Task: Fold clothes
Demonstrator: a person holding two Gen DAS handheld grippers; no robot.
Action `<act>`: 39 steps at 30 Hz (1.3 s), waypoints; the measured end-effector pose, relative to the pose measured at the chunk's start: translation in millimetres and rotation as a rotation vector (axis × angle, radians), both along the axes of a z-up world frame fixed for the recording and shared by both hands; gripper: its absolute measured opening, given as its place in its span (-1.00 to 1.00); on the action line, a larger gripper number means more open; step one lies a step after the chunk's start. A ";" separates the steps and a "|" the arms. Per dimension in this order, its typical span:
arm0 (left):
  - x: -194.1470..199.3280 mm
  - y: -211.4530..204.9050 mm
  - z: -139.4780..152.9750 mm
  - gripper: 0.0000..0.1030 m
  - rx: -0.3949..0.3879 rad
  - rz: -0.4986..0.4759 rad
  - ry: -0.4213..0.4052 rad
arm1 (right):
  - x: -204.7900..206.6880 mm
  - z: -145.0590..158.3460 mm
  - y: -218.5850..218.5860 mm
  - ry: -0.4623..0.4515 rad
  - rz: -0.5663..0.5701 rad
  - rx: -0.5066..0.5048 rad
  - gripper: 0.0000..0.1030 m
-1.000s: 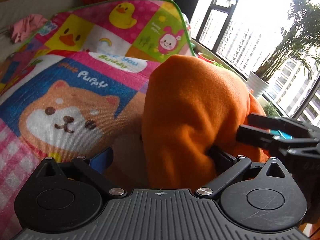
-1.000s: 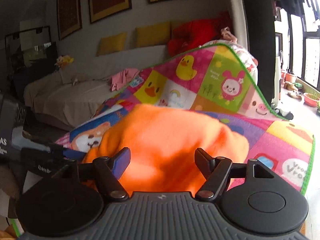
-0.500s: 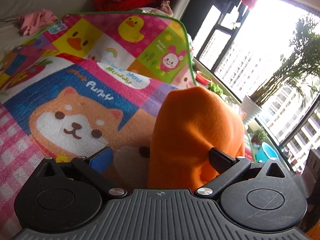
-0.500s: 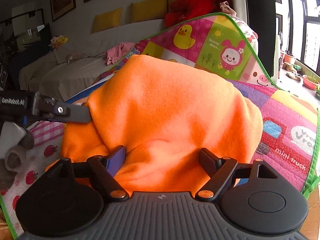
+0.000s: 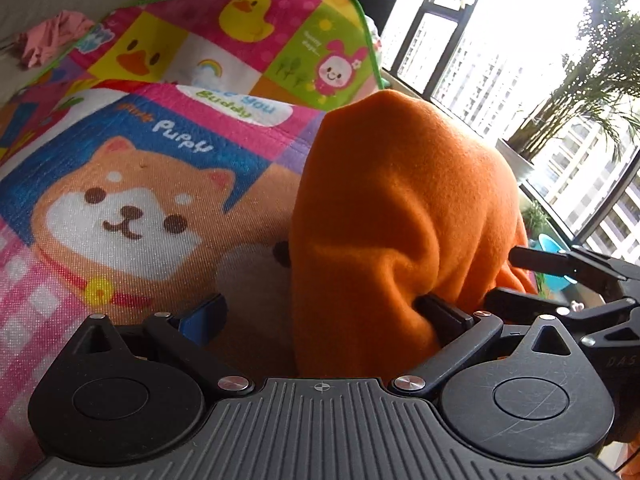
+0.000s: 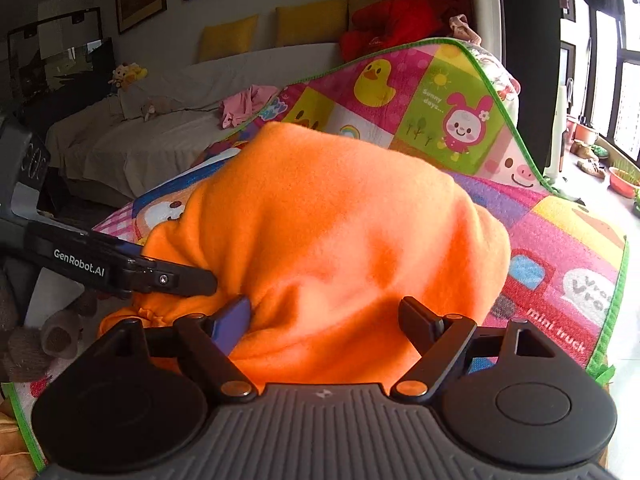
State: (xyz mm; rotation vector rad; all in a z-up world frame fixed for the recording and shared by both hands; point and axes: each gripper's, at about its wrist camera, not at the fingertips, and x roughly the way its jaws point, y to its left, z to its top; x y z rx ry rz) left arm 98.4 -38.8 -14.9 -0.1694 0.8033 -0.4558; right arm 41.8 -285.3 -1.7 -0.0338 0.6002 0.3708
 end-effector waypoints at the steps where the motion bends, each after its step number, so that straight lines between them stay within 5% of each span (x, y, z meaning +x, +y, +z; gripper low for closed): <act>1: 0.3 0.2 0.1 1.00 0.001 0.000 -0.001 | -0.2 5.2 -2.5 -0.015 0.002 0.009 0.58; 9: 1.0 2.6 -1.1 1.00 -0.001 0.007 -0.004 | 41.8 34.5 7.7 -0.129 -0.051 0.023 0.58; 16: 0.3 4.9 -1.7 1.00 0.000 0.011 -0.008 | 87.9 7.4 32.6 -0.062 -0.091 -0.096 0.70; 23: -3.1 4.1 2.8 1.00 -0.019 -0.002 -0.008 | 71.2 1.2 16.9 -0.036 -0.130 -0.105 0.76; 30: -8.8 16.4 37.9 1.00 -0.082 0.027 -0.114 | 60.4 -8.5 8.0 -0.023 -0.159 -0.093 0.79; 35: 7.6 17.3 29.1 1.00 0.033 0.086 -0.092 | 52.0 -5.9 10.0 -0.031 -0.163 -0.104 0.79; 39: 8.2 17.1 13.6 1.00 0.051 0.085 -0.064 | 34.4 3.0 2.9 -0.036 -0.156 -0.082 0.79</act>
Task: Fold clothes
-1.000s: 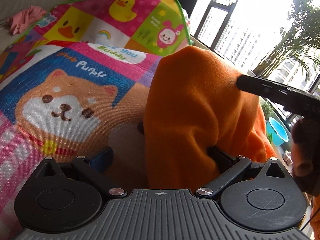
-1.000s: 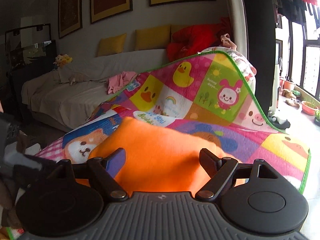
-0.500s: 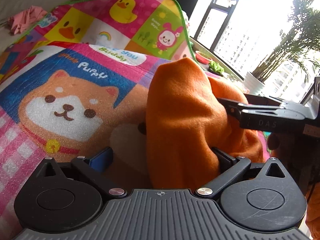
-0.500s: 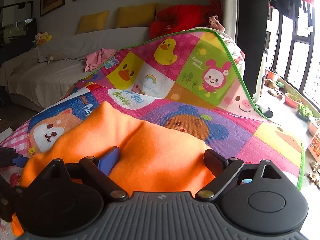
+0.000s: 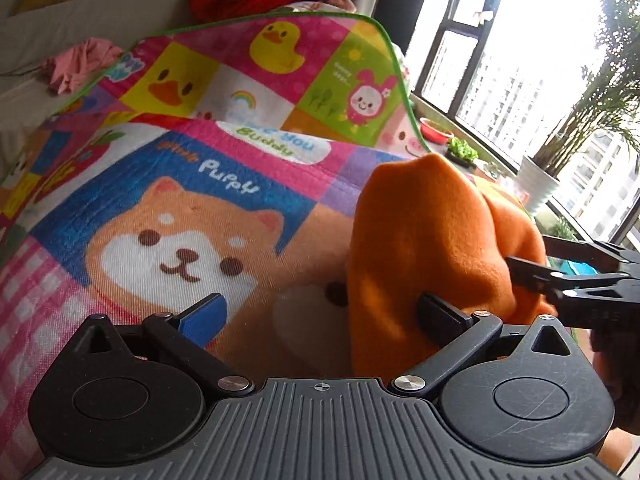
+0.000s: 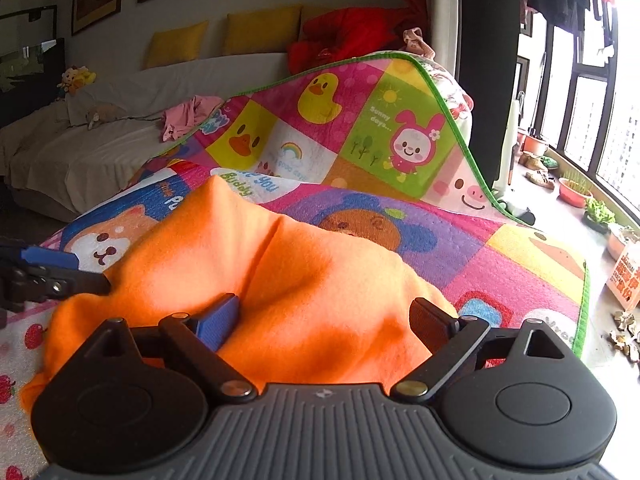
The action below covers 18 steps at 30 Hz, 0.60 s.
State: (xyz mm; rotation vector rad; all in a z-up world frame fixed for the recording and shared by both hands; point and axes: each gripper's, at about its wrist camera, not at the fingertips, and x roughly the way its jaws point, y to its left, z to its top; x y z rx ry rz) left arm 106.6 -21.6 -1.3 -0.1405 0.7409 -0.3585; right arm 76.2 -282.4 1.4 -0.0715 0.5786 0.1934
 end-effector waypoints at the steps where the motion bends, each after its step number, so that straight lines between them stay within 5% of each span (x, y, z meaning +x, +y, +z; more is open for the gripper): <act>1: -0.4 0.3 -0.5 1.00 0.003 0.003 -0.003 | -6.2 2.4 -1.5 -0.001 0.011 0.009 0.79; 10: -1.4 -1.4 -2.9 1.00 0.015 -0.001 -0.011 | -27.2 -15.8 0.9 0.067 0.047 0.000 0.79; 18: -3.9 -4.7 -2.0 1.00 0.036 0.000 -0.030 | -34.3 20.8 -11.6 -0.041 0.076 0.058 0.79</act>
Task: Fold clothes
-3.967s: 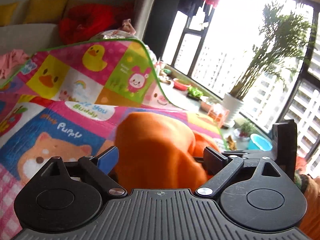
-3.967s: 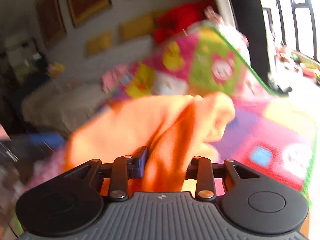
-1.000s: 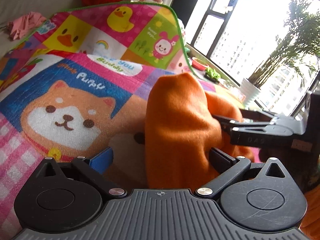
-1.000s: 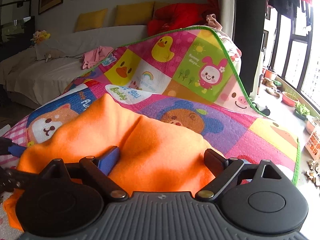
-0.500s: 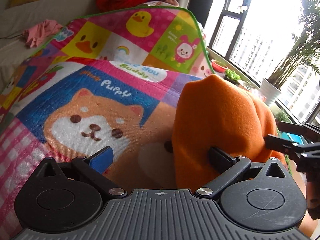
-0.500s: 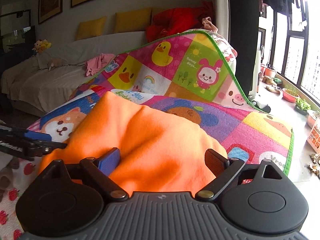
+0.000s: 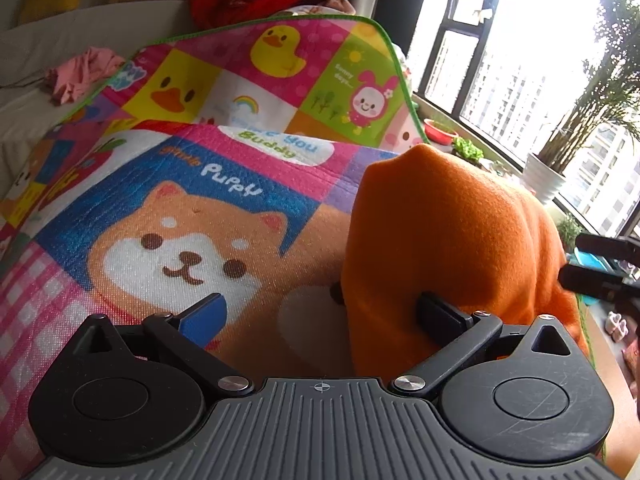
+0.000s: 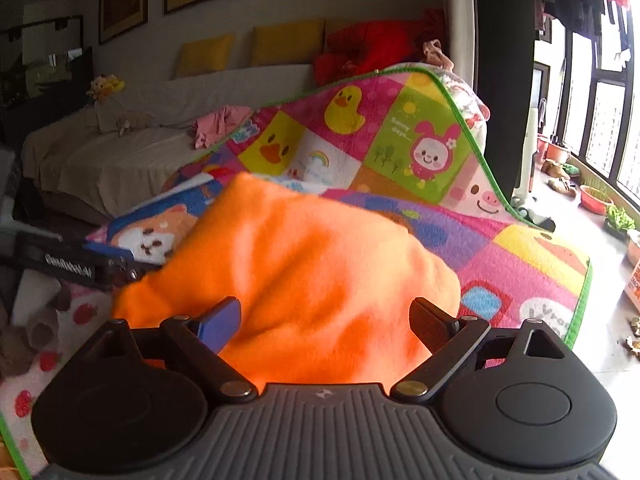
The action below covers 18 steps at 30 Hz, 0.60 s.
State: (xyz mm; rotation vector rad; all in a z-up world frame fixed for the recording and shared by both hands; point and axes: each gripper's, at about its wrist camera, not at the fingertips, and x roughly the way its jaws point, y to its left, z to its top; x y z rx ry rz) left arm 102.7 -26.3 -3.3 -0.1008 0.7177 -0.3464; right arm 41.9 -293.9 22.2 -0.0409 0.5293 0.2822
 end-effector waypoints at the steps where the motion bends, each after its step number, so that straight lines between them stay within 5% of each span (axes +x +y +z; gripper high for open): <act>1: -0.3 -0.7 0.2 1.00 0.004 -0.001 -0.003 | 2.1 6.2 -1.7 -0.017 -0.005 0.016 0.79; 6: -1.7 -0.6 0.3 1.00 0.019 -0.004 -0.013 | 34.9 13.1 11.4 -0.060 -0.046 0.000 0.79; 12: -0.8 1.0 -1.5 1.00 0.021 -0.002 -0.008 | 84.9 -23.9 37.0 0.015 -0.118 -0.114 0.86; 18: -1.9 -1.7 -2.6 1.00 0.019 -0.015 -0.006 | 62.3 -18.1 9.4 0.049 -0.139 -0.008 0.90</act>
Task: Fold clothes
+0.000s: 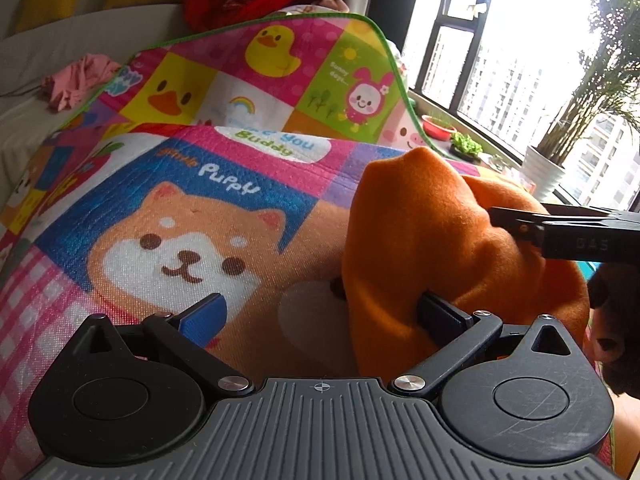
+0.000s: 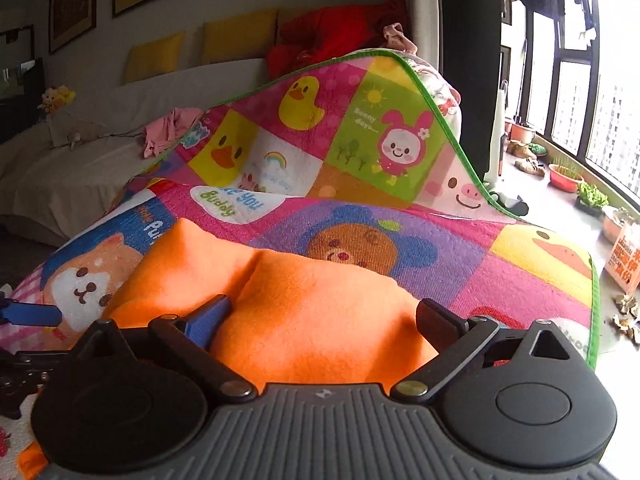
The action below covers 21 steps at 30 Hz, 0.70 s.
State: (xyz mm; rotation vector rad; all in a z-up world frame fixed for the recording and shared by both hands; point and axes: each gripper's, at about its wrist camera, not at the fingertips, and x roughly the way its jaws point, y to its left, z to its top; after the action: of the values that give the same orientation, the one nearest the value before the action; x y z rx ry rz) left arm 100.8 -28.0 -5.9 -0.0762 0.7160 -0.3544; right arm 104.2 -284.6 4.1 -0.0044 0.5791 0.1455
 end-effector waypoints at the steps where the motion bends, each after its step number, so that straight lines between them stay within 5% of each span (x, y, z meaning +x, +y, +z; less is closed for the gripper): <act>1: 0.5 -0.1 -0.4 1.00 0.000 0.002 0.001 | -8.2 2.9 -4.2 0.000 0.002 0.013 0.90; 5: 2.4 0.6 -1.1 1.00 -0.004 0.007 0.010 | -42.6 7.1 -15.7 0.017 0.017 0.038 0.90; 11: -0.6 -0.8 0.2 1.00 0.011 0.007 0.005 | -60.1 -9.6 -7.1 0.039 0.020 -0.070 0.90; 17: 0.7 -1.2 -0.3 1.00 0.021 0.010 0.008 | -49.4 33.6 -5.2 -0.120 0.033 -0.029 0.90; 21: 1.7 -0.5 0.1 1.00 0.025 0.009 0.012 | -11.9 34.3 -1.1 -0.110 0.000 0.004 0.90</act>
State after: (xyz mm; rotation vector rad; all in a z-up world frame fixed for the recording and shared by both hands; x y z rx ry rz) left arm 102.5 -28.5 -5.7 -0.0581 0.7316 -0.3366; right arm 92.2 -285.7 38.4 -0.0088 0.4687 0.1451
